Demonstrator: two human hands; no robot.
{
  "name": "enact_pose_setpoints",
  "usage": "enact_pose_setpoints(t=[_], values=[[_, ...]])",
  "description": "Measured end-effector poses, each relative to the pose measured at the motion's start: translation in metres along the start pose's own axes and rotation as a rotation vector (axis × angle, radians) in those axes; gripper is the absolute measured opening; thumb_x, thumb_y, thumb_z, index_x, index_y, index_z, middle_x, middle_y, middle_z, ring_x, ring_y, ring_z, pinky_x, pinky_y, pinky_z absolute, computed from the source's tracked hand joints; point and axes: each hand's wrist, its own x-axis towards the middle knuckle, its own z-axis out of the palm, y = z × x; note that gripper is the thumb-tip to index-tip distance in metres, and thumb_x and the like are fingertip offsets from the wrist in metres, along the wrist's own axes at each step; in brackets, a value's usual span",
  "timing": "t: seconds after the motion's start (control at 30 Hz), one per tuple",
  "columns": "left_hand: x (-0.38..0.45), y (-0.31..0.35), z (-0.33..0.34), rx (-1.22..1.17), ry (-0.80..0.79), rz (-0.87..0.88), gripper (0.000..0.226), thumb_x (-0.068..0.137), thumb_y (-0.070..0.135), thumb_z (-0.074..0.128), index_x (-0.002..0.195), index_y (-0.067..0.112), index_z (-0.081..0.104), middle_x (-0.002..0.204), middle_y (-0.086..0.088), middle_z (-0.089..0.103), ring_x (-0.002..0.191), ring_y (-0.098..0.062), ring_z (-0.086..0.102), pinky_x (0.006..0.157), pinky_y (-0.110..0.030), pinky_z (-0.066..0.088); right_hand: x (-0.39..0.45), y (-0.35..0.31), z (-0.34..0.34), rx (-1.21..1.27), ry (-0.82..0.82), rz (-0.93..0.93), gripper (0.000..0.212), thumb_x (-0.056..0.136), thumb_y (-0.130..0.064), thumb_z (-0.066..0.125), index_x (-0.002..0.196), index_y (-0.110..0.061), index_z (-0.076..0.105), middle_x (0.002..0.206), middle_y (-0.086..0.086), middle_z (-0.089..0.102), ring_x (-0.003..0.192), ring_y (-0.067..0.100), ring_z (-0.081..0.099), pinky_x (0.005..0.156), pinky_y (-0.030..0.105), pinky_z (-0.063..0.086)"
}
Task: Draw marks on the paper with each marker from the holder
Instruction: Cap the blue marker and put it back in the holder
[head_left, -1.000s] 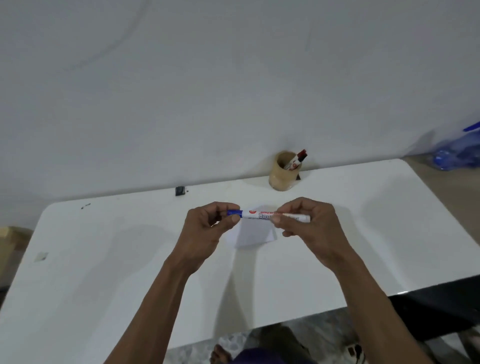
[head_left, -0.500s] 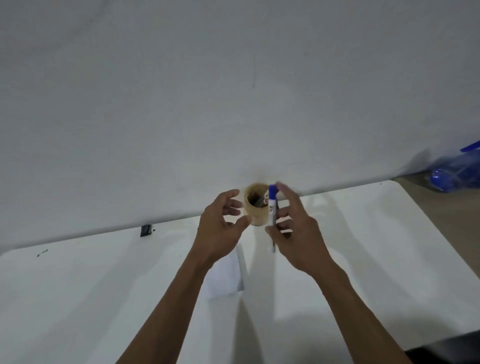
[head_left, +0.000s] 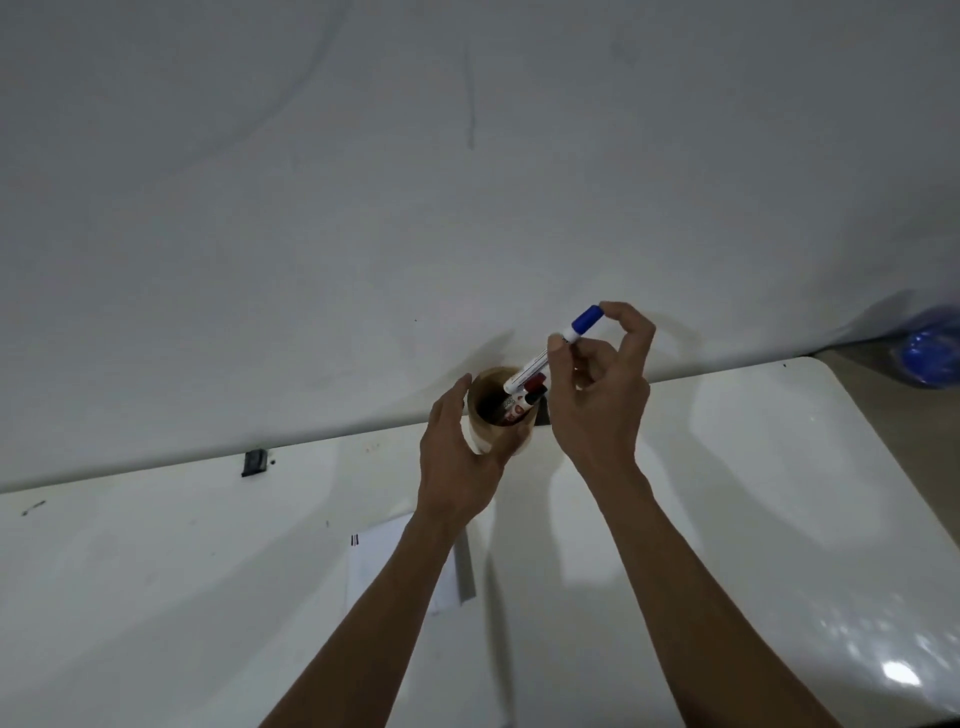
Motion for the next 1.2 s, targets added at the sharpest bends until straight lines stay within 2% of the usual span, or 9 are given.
enact_pose_setpoints(t=[0.1, 0.2, 0.47, 0.53, 0.73, 0.87, 0.97, 1.07, 1.2], values=[[0.002, 0.0, 0.0, 0.011, -0.001, 0.033, 0.075, 0.079, 0.03, 0.084, 0.117, 0.075, 0.037, 0.115, 0.056, 0.047, 0.111, 0.022, 0.049, 0.106, -0.036, 0.05, -0.001, 0.011, 0.004, -0.018, -0.018, 0.035, 0.037, 0.098, -0.021, 0.065, 0.126, -0.02, 0.041, 0.085, 0.004, 0.078, 0.074, 0.008, 0.074, 0.076, 0.016, 0.057], [0.004, -0.009, 0.004, -0.032, 0.008, 0.018, 0.071, 0.078, 0.033, 0.084, 0.128, 0.056, 0.04, 0.118, 0.048, 0.048, 0.113, 0.019, 0.05, 0.106, -0.038, 0.052, -0.002, 0.02, 0.009, -0.046, -0.046, 0.061, 0.028, 0.099, -0.022, 0.064, 0.118, -0.02, 0.044, 0.079, 0.001, 0.077, 0.07, 0.005, 0.072, 0.067, 0.008, 0.05], [0.005, -0.018, 0.008, -0.109, 0.013, 0.046, 0.069, 0.078, 0.03, 0.084, 0.132, 0.046, 0.043, 0.116, 0.056, 0.048, 0.115, 0.022, 0.05, 0.095, -0.008, 0.046, -0.005, 0.031, 0.021, -0.07, -0.081, 0.143, 0.02, 0.094, -0.019, 0.07, 0.109, -0.012, 0.057, 0.091, 0.009, 0.08, 0.076, 0.013, 0.075, 0.066, 0.004, 0.05], [0.005, -0.016, 0.007, -0.115, 0.021, 0.057, 0.067, 0.079, 0.03, 0.083, 0.132, 0.044, 0.045, 0.118, 0.052, 0.05, 0.116, 0.018, 0.053, 0.096, -0.012, 0.048, -0.005, 0.033, 0.022, -0.101, -0.082, 0.169, 0.021, 0.093, -0.018, 0.072, 0.108, -0.011, 0.059, 0.093, 0.008, 0.079, 0.08, 0.015, 0.075, 0.064, 0.001, 0.048], [0.005, -0.021, 0.008, -0.138, 0.028, 0.048, 0.064, 0.079, 0.028, 0.084, 0.135, 0.03, 0.053, 0.122, 0.039, 0.057, 0.12, 0.008, 0.056, 0.097, -0.021, 0.053, -0.008, 0.033, 0.022, -0.163, -0.089, 0.195, 0.013, 0.092, -0.017, 0.072, 0.099, -0.012, 0.063, 0.086, -0.004, 0.072, 0.075, -0.013, 0.063, 0.063, -0.003, 0.041], [0.004, -0.016, 0.004, -0.105, 0.028, 0.054, 0.065, 0.08, 0.023, 0.083, 0.124, 0.054, 0.048, 0.117, 0.046, 0.057, 0.116, 0.013, 0.056, 0.092, -0.01, 0.049, -0.007, 0.032, 0.02, -0.168, -0.101, 0.201, 0.014, 0.092, -0.016, 0.073, 0.1, -0.011, 0.064, 0.086, -0.003, 0.074, 0.074, -0.016, 0.063, 0.064, -0.005, 0.039], [0.003, -0.014, 0.003, -0.105, 0.019, 0.038, 0.064, 0.081, 0.026, 0.082, 0.125, 0.053, 0.046, 0.118, 0.049, 0.054, 0.116, 0.015, 0.055, 0.092, -0.013, 0.05, -0.009, 0.031, 0.019, -0.161, -0.115, 0.199, 0.014, 0.092, -0.018, 0.073, 0.101, -0.013, 0.064, 0.085, -0.002, 0.075, 0.074, -0.022, 0.062, 0.065, -0.004, 0.039], [0.004, -0.017, 0.005, -0.108, 0.014, 0.027, 0.064, 0.081, 0.029, 0.082, 0.135, 0.036, 0.05, 0.124, 0.035, 0.058, 0.119, 0.007, 0.057, 0.097, -0.027, 0.055, -0.009, 0.027, 0.017, -0.143, -0.131, 0.211, 0.017, 0.092, -0.02, 0.073, 0.106, -0.014, 0.065, 0.088, 0.001, 0.076, 0.074, -0.018, 0.064, 0.066, -0.004, 0.038], [0.002, -0.015, 0.005, -0.062, 0.013, -0.016, 0.081, 0.077, 0.049, 0.079, 0.146, 0.027, 0.043, 0.142, 0.012, 0.058, 0.13, -0.007, 0.055, 0.103, -0.044, 0.054, -0.008, 0.023, 0.011, -0.12, -0.165, 0.195, 0.027, 0.091, -0.02, 0.074, 0.116, -0.013, 0.065, 0.101, 0.005, 0.078, 0.089, 0.007, 0.071, 0.069, -0.005, 0.038]])
